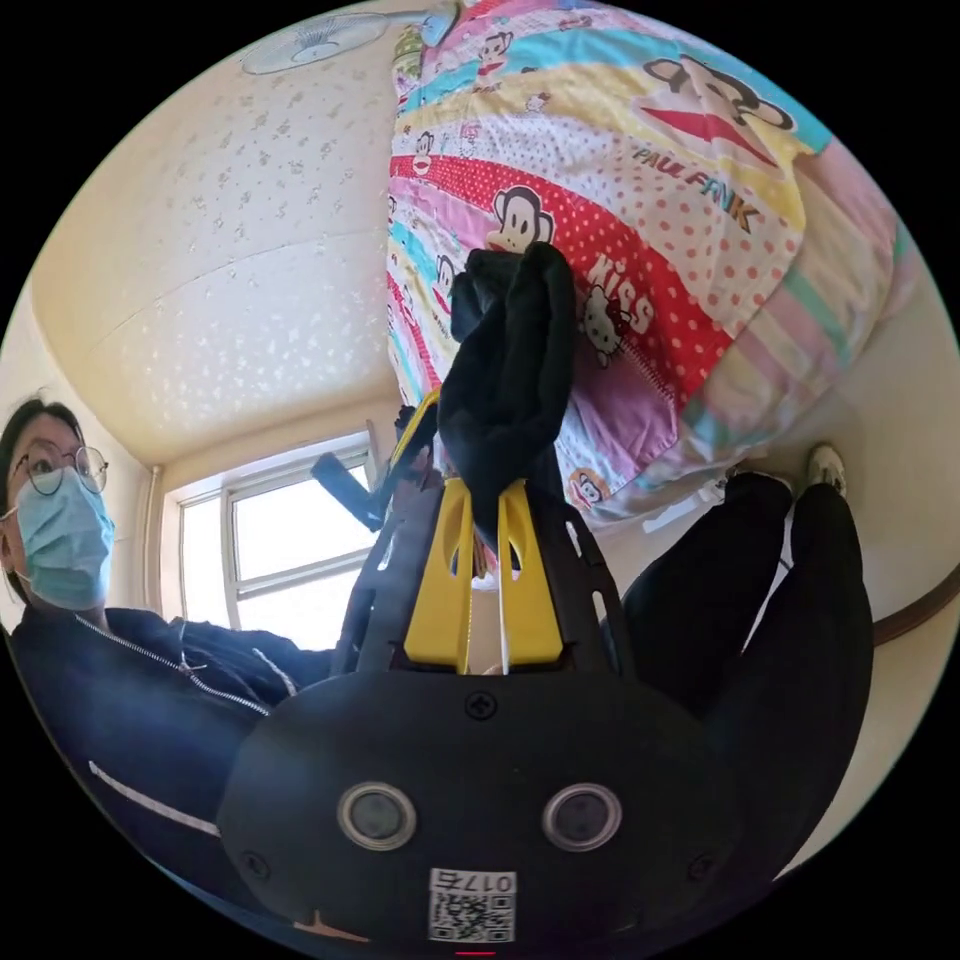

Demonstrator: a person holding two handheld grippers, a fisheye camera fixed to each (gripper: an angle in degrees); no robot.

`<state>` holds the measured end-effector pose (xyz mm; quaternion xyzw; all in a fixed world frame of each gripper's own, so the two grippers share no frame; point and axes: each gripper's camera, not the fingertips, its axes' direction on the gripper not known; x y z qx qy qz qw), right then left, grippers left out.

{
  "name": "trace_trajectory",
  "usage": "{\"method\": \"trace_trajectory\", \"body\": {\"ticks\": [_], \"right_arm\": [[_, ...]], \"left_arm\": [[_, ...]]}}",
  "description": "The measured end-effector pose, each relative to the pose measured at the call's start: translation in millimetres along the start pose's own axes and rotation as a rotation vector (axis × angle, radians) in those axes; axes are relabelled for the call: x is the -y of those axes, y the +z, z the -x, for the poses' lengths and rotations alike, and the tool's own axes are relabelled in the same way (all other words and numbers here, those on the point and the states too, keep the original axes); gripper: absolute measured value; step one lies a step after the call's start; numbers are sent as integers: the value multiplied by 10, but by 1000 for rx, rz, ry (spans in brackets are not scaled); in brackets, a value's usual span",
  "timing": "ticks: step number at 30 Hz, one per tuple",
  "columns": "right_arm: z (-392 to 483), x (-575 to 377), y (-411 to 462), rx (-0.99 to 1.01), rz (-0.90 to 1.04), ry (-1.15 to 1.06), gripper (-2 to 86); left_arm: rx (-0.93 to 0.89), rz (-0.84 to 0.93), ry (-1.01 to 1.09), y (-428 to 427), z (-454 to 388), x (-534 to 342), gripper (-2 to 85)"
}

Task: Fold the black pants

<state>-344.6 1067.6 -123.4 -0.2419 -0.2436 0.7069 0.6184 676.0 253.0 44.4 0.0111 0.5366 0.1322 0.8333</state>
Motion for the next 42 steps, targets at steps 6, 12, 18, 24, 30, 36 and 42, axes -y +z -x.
{"method": "trace_trajectory", "body": {"ticks": [6,12,18,24,30,36,42], "right_arm": [[434,-126,-416,85,1,-34,-1],[210,-123,-474,86,-76,195,2],[328,242,-158,335,-147,292,15],[630,964,311,380,-188,326,22],[582,1635,911,263,-234,436,27],[336,2079,1354,144,-241,403,37],[556,2325,1507,207,50,287,100]], "left_arm": [[-318,213,313,926,-151,379,-7],[-414,372,432,1820,-987,252,-10],[-626,279,72,1913,-234,188,-10],[-715,103,-176,1770,688,-368,-10],[-806,-67,-425,1709,1220,-949,-10],[-725,-268,-516,1159,1373,-1301,-7],[-522,-399,-441,662,1149,-807,69]]}}
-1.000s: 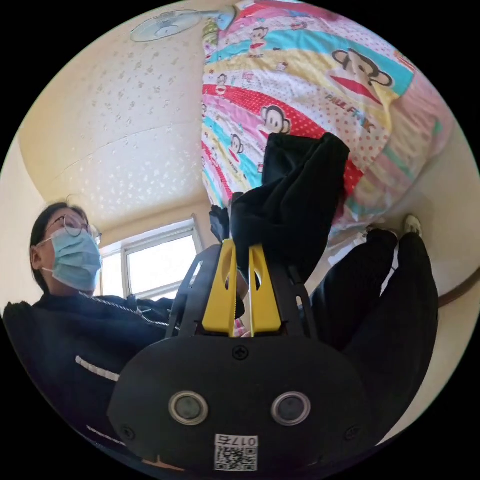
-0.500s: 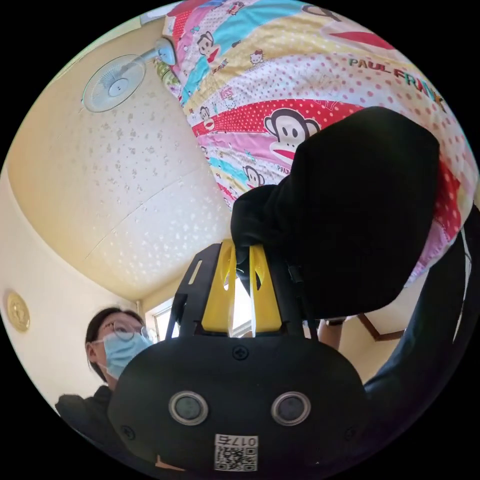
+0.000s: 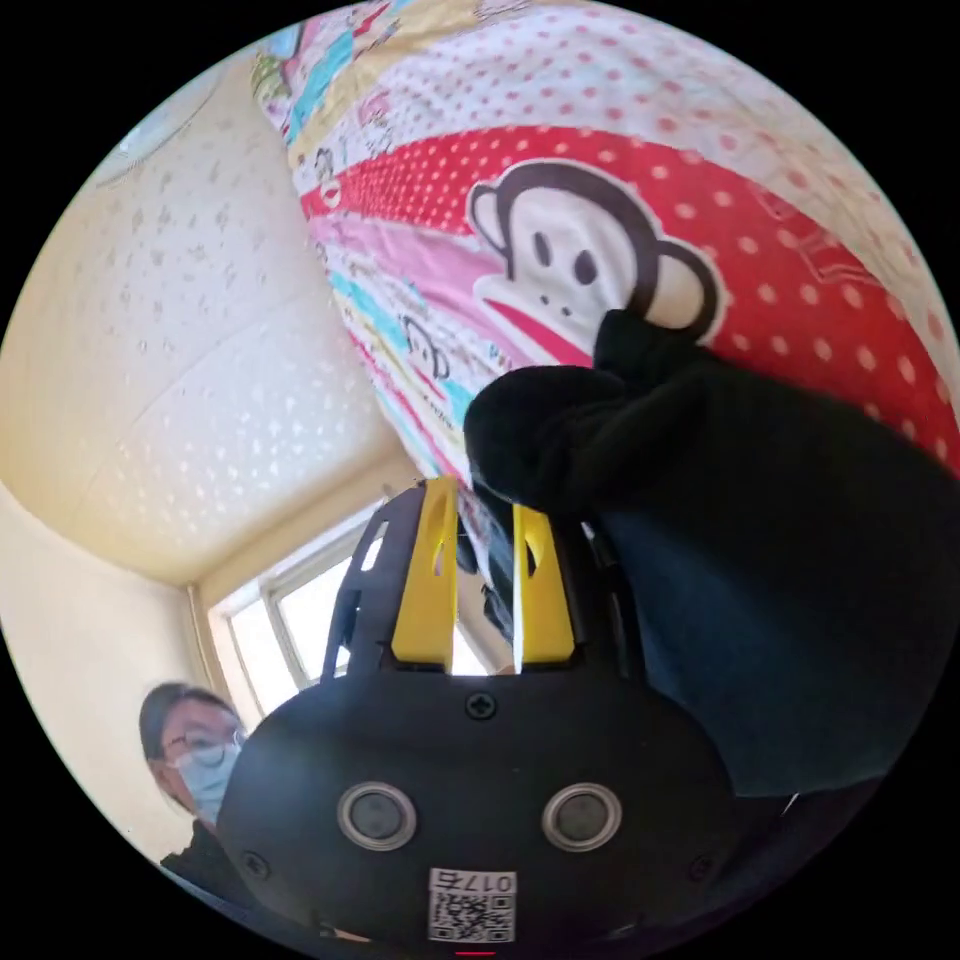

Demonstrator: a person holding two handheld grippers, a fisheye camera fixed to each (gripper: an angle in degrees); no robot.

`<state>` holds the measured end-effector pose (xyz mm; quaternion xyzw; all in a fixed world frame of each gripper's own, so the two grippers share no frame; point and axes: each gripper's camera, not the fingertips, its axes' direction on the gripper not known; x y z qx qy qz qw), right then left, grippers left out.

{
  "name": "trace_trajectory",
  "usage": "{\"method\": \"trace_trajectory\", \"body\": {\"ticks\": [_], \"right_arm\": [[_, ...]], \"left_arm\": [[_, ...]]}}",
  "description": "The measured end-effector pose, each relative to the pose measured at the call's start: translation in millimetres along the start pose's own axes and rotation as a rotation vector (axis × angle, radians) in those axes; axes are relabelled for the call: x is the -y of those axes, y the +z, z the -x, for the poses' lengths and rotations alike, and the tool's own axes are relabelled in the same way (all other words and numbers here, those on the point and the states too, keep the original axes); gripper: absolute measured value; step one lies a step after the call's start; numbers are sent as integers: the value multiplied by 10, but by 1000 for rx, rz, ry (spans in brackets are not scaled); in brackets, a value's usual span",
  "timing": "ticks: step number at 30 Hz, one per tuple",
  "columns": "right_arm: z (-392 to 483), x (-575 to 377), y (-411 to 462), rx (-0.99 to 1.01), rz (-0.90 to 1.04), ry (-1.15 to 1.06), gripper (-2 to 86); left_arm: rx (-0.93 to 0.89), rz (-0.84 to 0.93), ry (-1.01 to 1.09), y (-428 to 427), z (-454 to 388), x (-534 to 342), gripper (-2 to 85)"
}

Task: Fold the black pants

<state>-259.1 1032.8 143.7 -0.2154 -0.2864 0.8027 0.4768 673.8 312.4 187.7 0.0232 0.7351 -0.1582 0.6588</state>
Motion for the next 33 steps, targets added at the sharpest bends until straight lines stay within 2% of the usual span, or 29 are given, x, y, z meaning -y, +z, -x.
{"method": "trace_trajectory", "body": {"ticks": [3,5,6,7,8,9,10,13,15,17,19,21,25,28,30,31,33], "right_arm": [[391,-130,-98,63,60,-207,93],[648,-225,-144,-68,52,-409,74],[793,-300,-96,-235,62,-591,59],[844,-369,81,-497,116,-767,41],[806,-384,206,-671,146,-814,34],[622,-401,472,-1025,172,-896,21],[371,-414,700,-1198,218,-988,16],[99,-456,934,-1326,158,-1094,8],[156,-417,936,-1304,214,-1073,6],[253,-366,752,-1159,227,-1003,5],[426,-409,356,-906,176,-930,6],[530,-571,40,-801,96,-930,8],[537,-1068,-486,-655,27,-996,20],[252,-1203,-550,-672,56,-990,27],[-93,-1057,-467,-804,130,-865,30],[-335,-943,-416,-834,198,-801,32],[-505,-805,-533,-705,151,-690,36]], "left_arm": [[138,-29,22,256,-126,198,86],[315,21,-31,536,-27,285,75],[357,40,-30,613,9,286,69],[453,87,-30,764,91,271,37],[543,152,-23,917,182,237,14],[573,173,-14,983,221,207,7],[608,159,28,1070,266,117,-1],[556,62,-13,1114,423,-56,-7],[487,40,-76,1054,519,-51,-7],[401,24,-113,920,523,-52,-4],[316,-22,-161,741,457,-108,4],[250,-66,-162,544,299,-197,26],[278,-63,-56,258,-368,-446,76],[285,-36,46,382,-827,-581,81],[360,30,19,635,-860,-646,84],[488,127,-41,858,-751,-705,81],[482,152,-76,1033,-608,-780,59]]}}
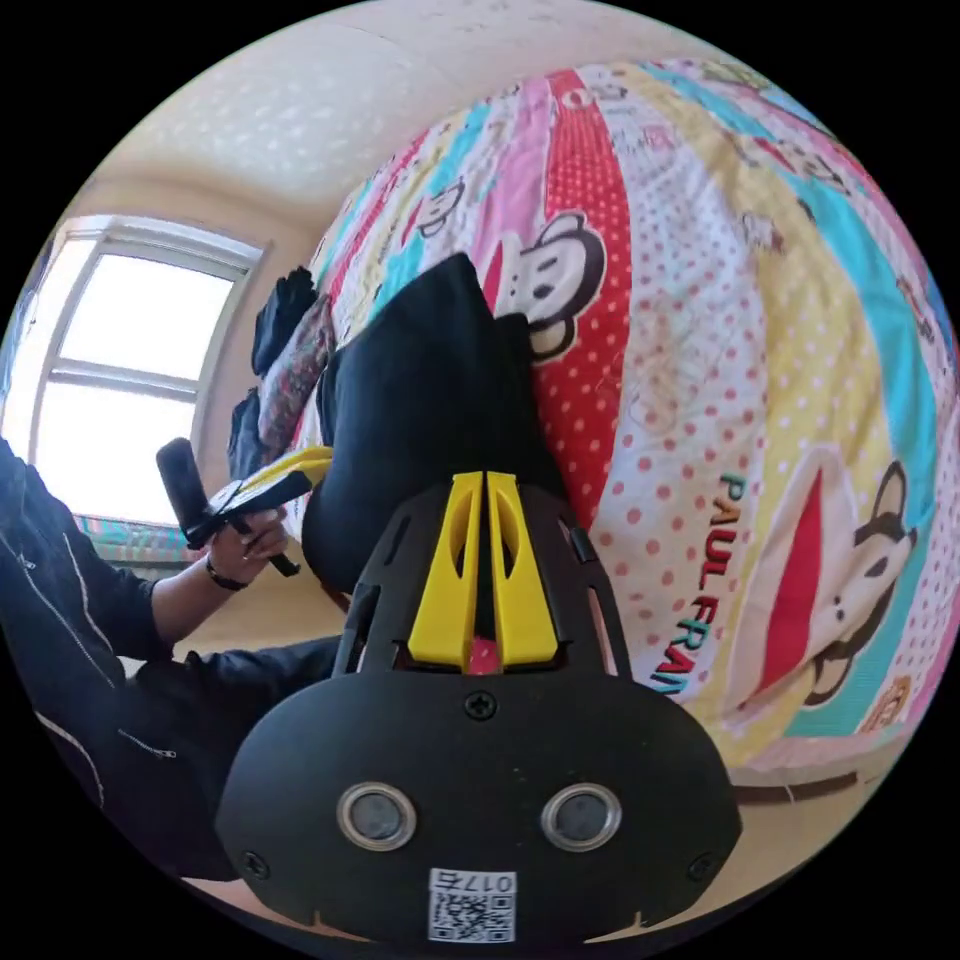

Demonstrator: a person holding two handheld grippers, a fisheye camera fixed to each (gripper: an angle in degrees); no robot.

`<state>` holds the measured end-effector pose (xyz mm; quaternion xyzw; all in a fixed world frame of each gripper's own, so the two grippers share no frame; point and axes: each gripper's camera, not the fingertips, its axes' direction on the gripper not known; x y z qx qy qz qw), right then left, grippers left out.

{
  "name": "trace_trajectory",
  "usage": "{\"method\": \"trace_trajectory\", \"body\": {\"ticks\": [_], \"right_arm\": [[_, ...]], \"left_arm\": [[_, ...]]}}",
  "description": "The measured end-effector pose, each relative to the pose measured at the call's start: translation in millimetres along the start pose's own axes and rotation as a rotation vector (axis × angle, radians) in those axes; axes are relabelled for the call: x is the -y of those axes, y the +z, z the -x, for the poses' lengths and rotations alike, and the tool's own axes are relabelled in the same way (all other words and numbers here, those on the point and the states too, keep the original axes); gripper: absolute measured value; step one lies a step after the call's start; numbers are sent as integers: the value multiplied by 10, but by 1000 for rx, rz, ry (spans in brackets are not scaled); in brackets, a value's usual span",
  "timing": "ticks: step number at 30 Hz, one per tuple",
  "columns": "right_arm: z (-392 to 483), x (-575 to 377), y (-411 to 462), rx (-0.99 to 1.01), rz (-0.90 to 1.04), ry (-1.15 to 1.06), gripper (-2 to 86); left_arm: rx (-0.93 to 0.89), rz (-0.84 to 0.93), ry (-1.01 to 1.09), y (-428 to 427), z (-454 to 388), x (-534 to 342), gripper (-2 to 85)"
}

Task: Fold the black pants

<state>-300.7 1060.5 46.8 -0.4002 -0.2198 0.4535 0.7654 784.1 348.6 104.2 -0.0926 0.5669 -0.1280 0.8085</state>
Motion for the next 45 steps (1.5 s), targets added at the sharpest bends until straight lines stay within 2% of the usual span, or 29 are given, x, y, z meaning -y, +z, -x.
{"method": "trace_trajectory", "body": {"ticks": [2,4,10,14,16,19,23,27,31,35,39,43,45], "right_arm": [[-102,-21,-153,105,-64,50,51],[-126,-234,-430,181,-186,100,88],[-438,-1102,-483,373,-323,390,132],[-581,-1172,-266,464,-348,461,141],[-584,-1149,-231,451,-370,464,143],[-596,-1180,-215,435,-343,506,159],[-592,-1164,-106,436,-316,493,174],[-758,-1001,-9,466,-391,608,185],[-783,-901,-1,626,-475,580,191],[-761,-783,-51,531,-447,560,203],[-949,-579,21,608,-511,590,215],[-990,-313,12,590,-508,616,231],[-992,-282,-21,569,-493,628,222]], "left_arm": [[-96,-42,-83,-91,92,31,53],[-115,-42,-56,-210,65,47,54],[-45,-157,186,-628,-335,360,95],[44,-53,183,-207,-369,767,120],[106,42,164,100,-304,851,113],[147,-3,190,269,-290,831,111],[110,-1,159,257,-206,849,110],[101,3,158,259,-140,887,107],[69,23,97,271,24,1020,102],[29,41,89,258,156,1084,97],[-14,15,48,218,317,1070,88],[-47,-22,58,71,386,1050,89],[-90,-47,47,-124,413,982,116]]}}
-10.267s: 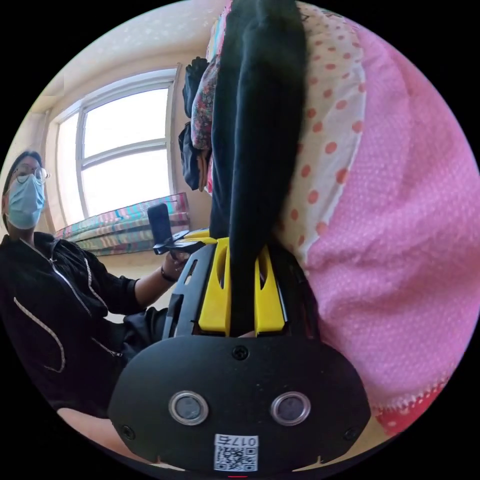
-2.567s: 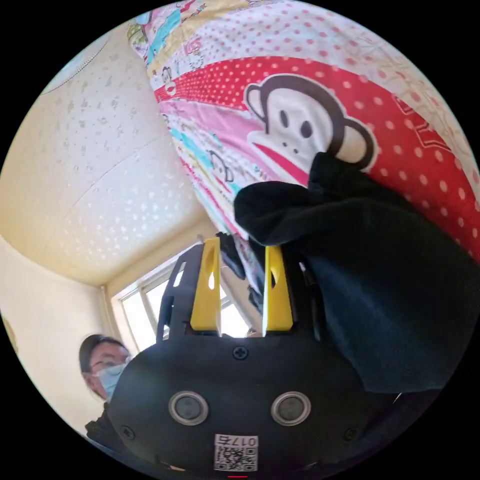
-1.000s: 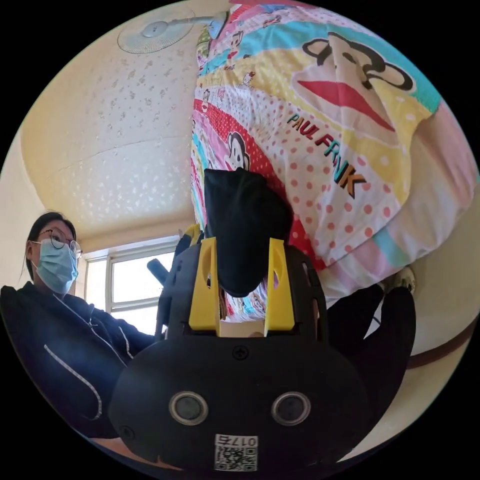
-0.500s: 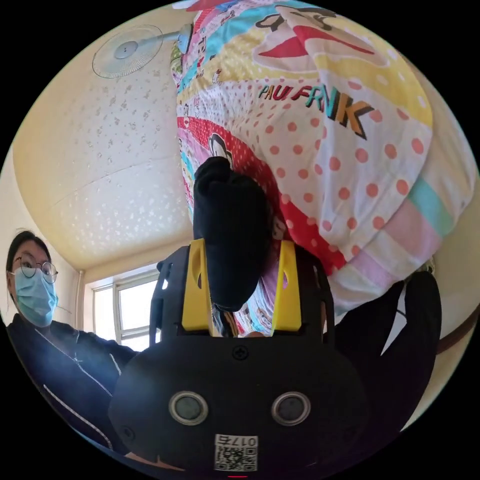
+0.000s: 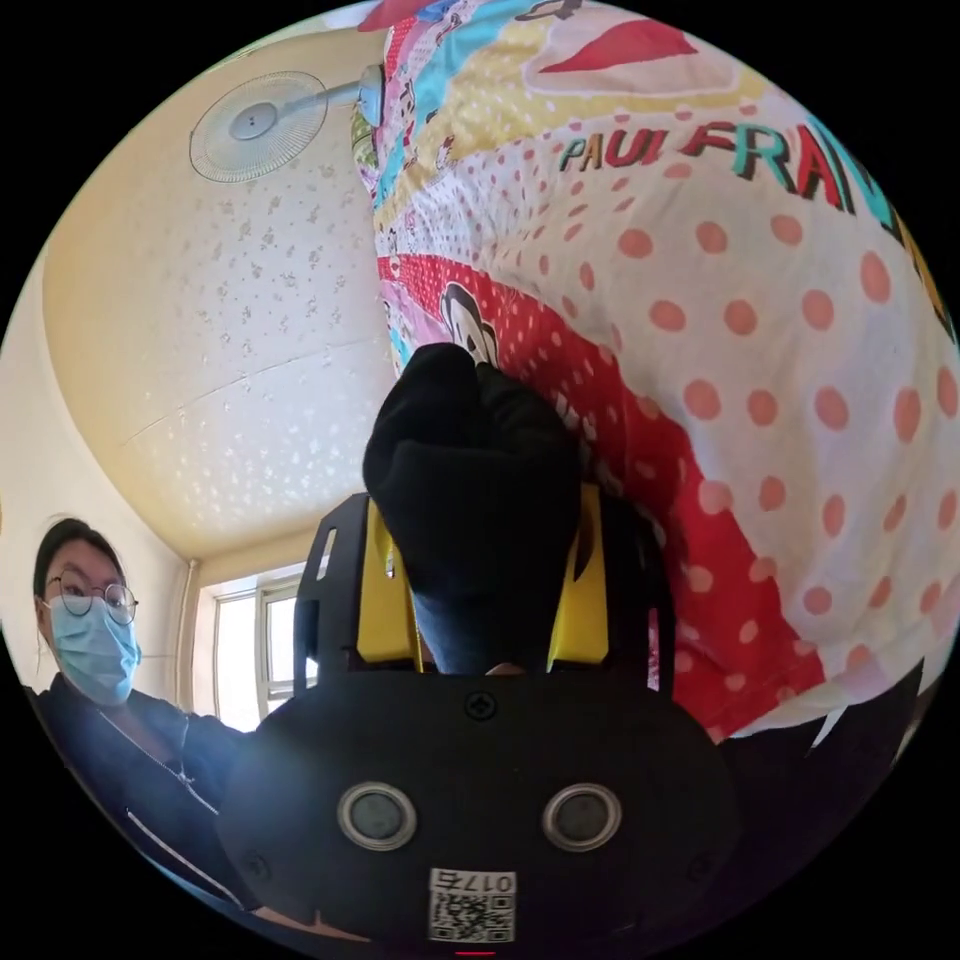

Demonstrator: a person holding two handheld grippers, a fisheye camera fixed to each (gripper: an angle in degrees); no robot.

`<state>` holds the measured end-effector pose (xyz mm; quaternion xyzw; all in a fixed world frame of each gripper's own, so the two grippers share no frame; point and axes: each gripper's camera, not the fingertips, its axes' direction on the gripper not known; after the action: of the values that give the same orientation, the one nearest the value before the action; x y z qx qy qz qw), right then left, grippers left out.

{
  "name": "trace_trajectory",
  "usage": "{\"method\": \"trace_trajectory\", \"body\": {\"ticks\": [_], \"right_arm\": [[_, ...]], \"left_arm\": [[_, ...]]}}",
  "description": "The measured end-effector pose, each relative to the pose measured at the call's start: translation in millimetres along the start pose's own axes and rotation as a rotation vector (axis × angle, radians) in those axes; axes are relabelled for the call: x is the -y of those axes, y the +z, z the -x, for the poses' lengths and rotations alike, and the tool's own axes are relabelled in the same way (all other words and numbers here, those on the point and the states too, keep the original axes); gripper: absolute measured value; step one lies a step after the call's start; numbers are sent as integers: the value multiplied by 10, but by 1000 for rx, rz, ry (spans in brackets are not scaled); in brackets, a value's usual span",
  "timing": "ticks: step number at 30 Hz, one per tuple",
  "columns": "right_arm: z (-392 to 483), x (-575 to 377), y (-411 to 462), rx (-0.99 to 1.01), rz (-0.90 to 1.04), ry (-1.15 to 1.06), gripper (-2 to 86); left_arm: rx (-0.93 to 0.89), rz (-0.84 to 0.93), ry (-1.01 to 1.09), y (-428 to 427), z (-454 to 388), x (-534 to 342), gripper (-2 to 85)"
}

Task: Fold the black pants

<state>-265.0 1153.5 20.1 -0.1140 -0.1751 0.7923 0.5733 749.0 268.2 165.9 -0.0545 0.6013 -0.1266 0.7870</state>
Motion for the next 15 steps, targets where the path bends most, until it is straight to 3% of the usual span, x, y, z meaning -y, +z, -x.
{"method": "trace_trajectory", "body": {"ticks": [3,7,11,15], "right_arm": [[-20,47,-39,26,-8,55,192],[10,41,-63,98,-51,150,168],[57,13,-61,160,-74,226,161],[121,-8,-54,204,-105,318,155]], "left_arm": [[-65,-61,-122,-446,64,-312,139],[-225,-165,-479,-991,139,-1061,174],[-399,-226,-796,-1011,71,-1647,221],[-379,-248,-879,-833,-14,-1699,244]]}}
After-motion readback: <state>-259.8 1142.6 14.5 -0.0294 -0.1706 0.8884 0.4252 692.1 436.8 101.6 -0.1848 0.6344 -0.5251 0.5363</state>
